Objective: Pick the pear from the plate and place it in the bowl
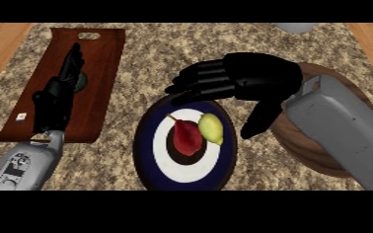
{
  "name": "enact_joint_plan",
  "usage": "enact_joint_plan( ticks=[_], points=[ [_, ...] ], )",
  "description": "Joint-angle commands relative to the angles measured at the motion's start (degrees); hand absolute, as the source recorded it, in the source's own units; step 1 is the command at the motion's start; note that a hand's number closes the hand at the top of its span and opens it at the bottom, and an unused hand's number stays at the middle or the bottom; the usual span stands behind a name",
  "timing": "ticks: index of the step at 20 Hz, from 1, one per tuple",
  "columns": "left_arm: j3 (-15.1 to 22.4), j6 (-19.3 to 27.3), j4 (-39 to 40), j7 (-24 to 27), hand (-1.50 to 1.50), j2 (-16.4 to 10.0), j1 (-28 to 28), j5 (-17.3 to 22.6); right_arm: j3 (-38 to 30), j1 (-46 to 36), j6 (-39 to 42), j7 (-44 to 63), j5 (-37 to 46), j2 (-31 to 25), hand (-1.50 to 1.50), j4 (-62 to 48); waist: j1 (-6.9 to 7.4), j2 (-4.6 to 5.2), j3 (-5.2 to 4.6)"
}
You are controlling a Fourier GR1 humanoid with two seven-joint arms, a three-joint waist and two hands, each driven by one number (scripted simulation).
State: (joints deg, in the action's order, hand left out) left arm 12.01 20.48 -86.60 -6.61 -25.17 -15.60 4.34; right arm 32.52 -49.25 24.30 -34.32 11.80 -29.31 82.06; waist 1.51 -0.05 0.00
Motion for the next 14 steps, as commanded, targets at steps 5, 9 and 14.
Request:
enact_joint_plan(
  ticks=[5,9,14],
  points=[
    [-0.82,-0.91,-5.27,-2.5,0.0,-0.72,4.02,-0.36,9.51,-3.09,2.47,9.74,13.77,5.94,-1.5,2.83,-0.8,-0.14,-0.02],
    [-1.9,-0.58,-5.95,-2.94,0.0,-0.23,3.61,-1.73,9.95,-5.01,7.9,12.54,16.4,8.58,-1.5,3.42,-1.02,-0.1,-0.03],
    [-3.73,-1.47,-2.5,-3.6,0.0,0.98,0.55,-2.56,13.71,-1.48,7.33,13.53,24.97,11.1,-1.5,3.64,-1.37,0.05,-0.01]
  ],
)
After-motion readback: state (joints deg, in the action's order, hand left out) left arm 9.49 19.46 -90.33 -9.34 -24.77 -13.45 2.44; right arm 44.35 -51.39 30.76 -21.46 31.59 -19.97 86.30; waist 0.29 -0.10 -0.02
